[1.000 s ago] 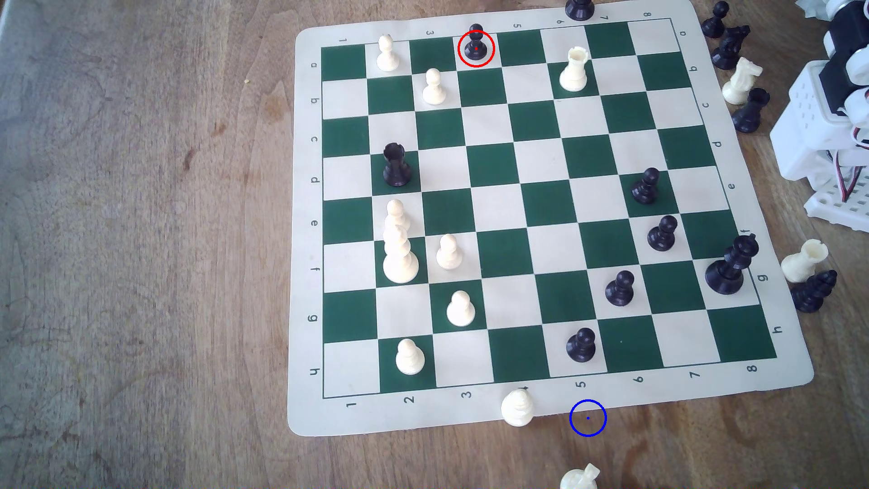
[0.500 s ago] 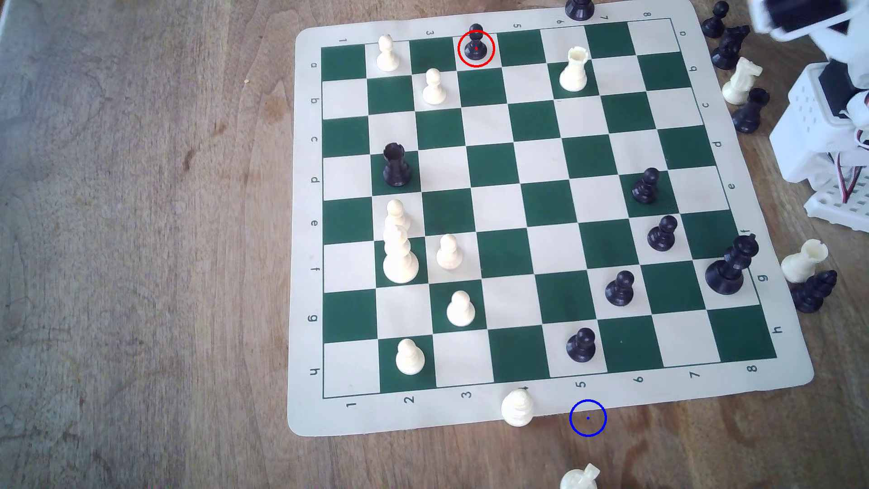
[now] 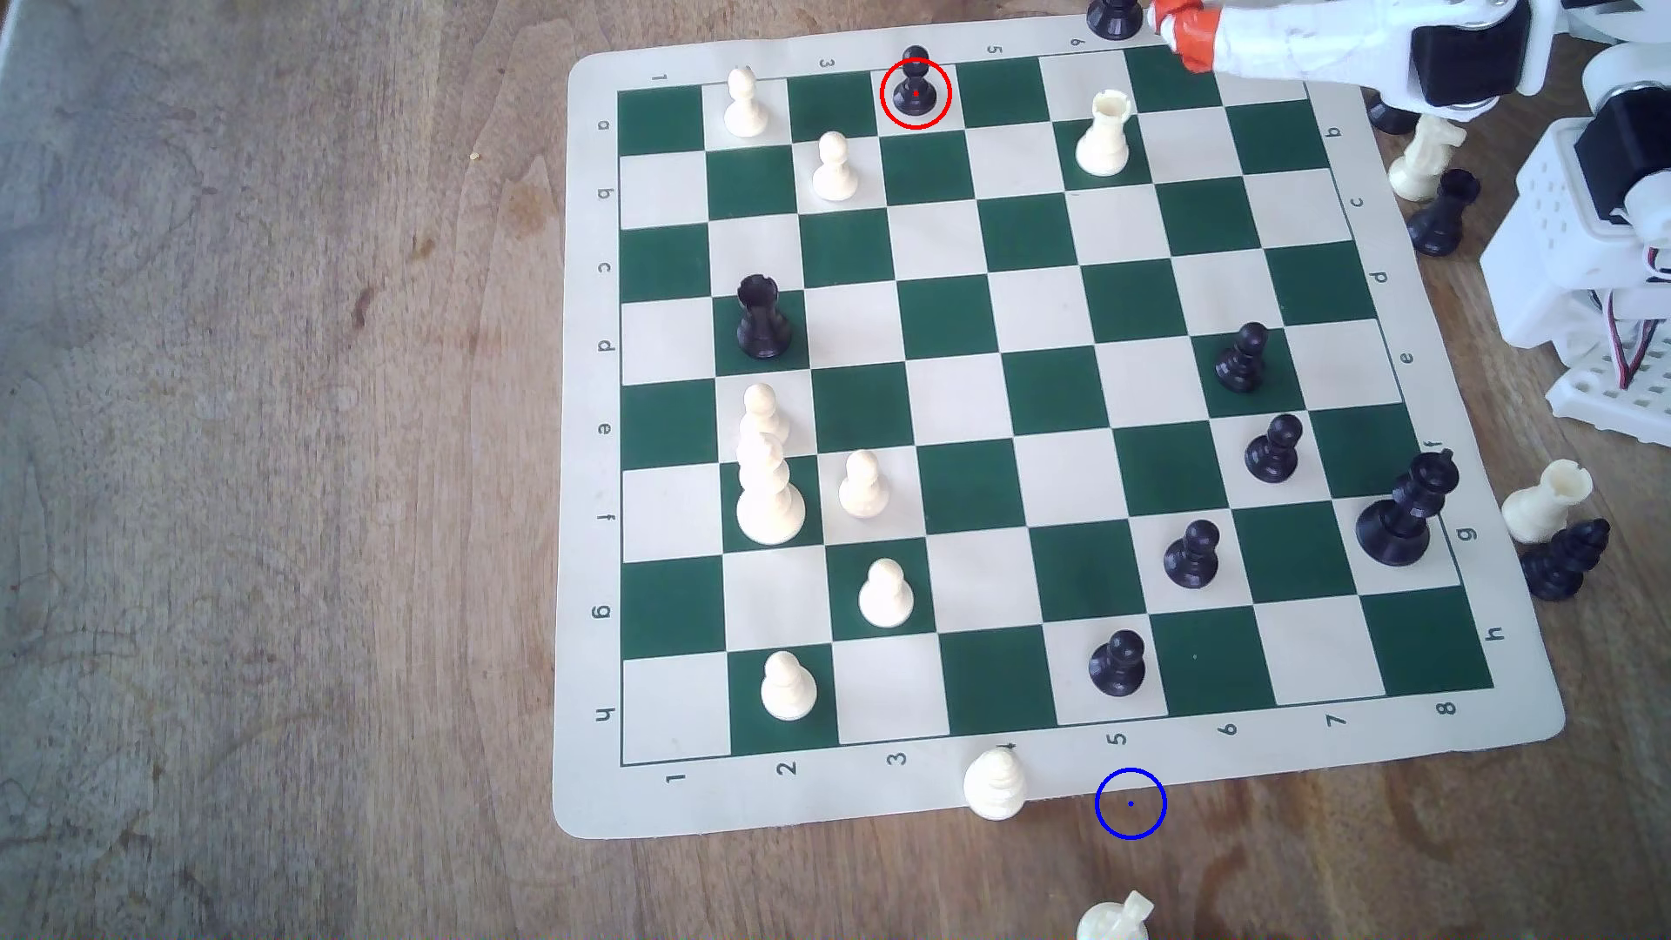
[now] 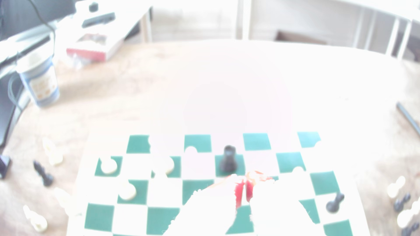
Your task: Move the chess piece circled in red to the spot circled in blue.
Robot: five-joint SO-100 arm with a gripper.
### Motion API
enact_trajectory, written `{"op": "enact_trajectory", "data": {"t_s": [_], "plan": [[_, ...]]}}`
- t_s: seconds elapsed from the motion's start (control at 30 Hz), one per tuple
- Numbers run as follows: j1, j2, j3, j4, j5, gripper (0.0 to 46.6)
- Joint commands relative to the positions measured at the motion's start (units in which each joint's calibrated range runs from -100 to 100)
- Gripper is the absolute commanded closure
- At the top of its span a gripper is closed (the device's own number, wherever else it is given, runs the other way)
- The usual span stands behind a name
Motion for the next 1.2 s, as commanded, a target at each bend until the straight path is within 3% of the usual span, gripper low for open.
{"op": "enact_trajectory", "data": {"t_s": [0.0, 0.2, 0.43, 0.6, 0.77, 1.17], "plan": [[1.8, 15.8, -21.3, 11.4, -0.4, 46.4], [7.9, 29.4, -28.7, 9.2, -0.7, 45.0], [17.2, 46.0, -32.2, 0.7, -0.3, 37.4], [21.3, 56.6, -36.4, -3.8, -0.6, 36.0], [23.3, 64.9, -41.2, -6.7, -2.5, 35.8], [22.9, 75.6, -44.0, -13.5, -4.6, 34.4]]}}
